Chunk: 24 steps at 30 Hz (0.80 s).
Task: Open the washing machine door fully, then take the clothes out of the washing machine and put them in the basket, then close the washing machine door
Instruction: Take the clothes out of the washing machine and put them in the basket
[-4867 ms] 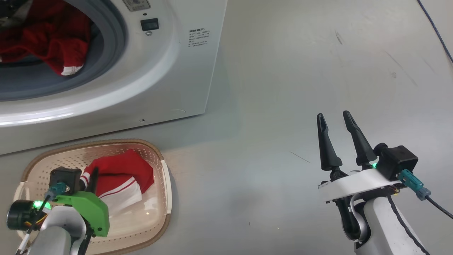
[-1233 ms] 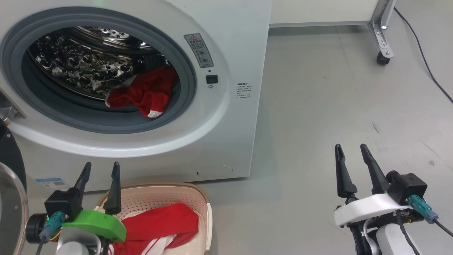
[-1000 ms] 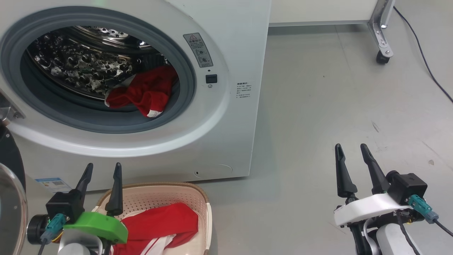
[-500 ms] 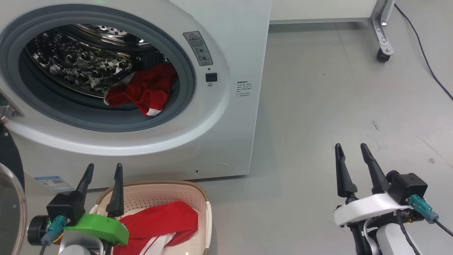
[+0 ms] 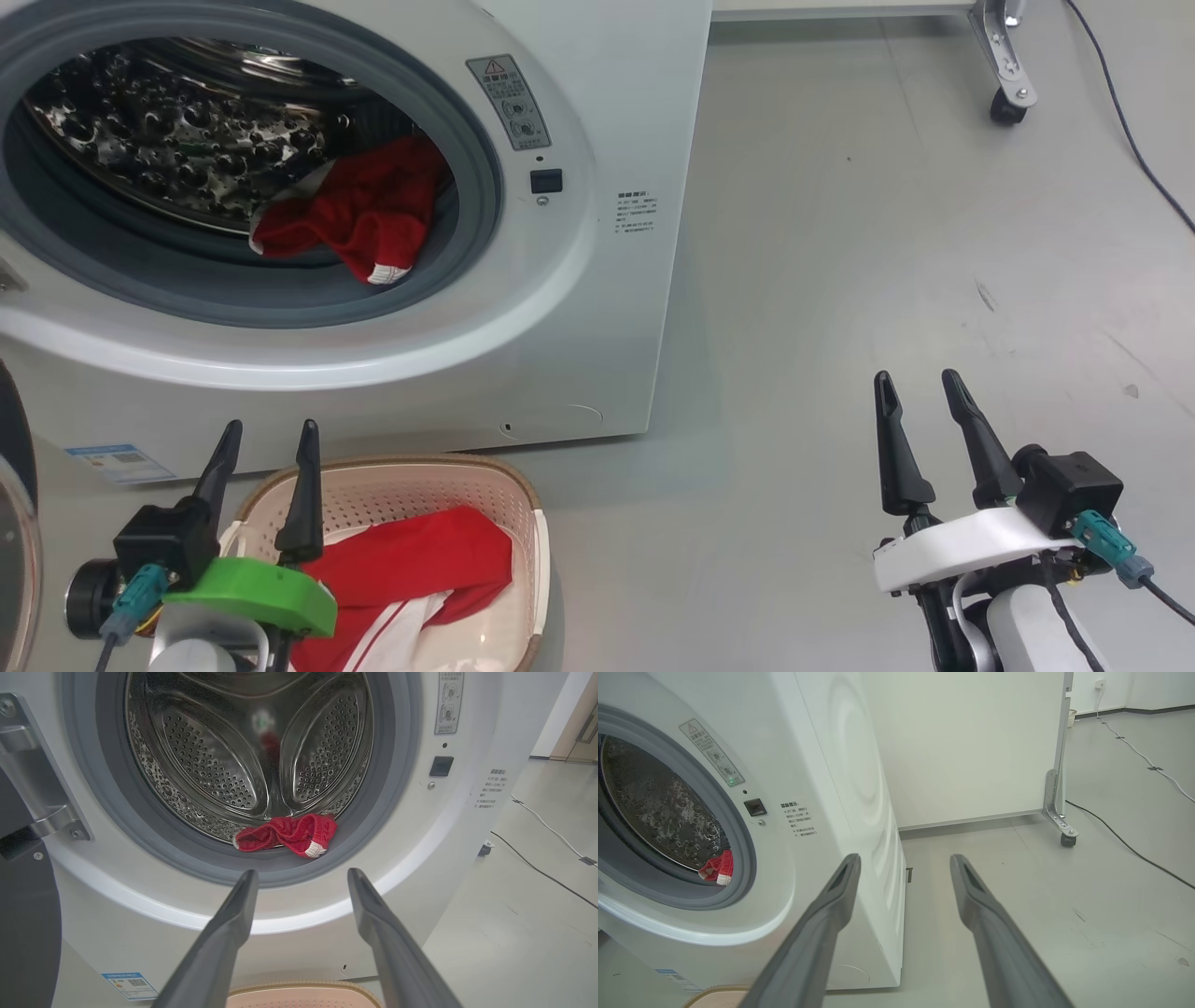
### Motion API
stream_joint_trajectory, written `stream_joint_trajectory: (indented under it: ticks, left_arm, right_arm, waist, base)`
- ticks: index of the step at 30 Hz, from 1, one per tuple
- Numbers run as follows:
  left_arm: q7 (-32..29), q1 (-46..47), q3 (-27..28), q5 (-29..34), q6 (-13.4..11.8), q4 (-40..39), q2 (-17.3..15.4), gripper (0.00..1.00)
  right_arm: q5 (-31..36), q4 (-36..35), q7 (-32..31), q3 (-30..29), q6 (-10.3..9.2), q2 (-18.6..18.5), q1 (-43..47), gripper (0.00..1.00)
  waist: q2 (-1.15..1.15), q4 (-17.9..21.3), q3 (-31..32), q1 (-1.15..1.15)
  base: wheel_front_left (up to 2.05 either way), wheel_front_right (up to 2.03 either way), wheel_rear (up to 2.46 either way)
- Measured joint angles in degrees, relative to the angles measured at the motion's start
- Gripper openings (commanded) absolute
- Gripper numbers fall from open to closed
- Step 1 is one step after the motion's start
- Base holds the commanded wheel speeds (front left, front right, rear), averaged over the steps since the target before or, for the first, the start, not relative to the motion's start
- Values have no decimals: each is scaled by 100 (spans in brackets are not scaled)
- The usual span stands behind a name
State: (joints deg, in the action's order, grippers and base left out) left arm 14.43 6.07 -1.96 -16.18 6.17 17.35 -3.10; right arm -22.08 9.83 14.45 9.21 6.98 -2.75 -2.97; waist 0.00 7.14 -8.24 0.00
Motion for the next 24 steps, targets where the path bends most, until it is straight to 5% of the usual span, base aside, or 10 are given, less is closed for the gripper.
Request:
stream_joint_trajectory:
  ticks: [24]
  left_arm:
    - [-1512,1793,502,-655,-132,-199,-280,100]
  right_arm:
    - [-67,-231,0,330,1,16,-570,100]
  waist:
    - [0,590,-1431,0]
  base:
    - [0,0,0]
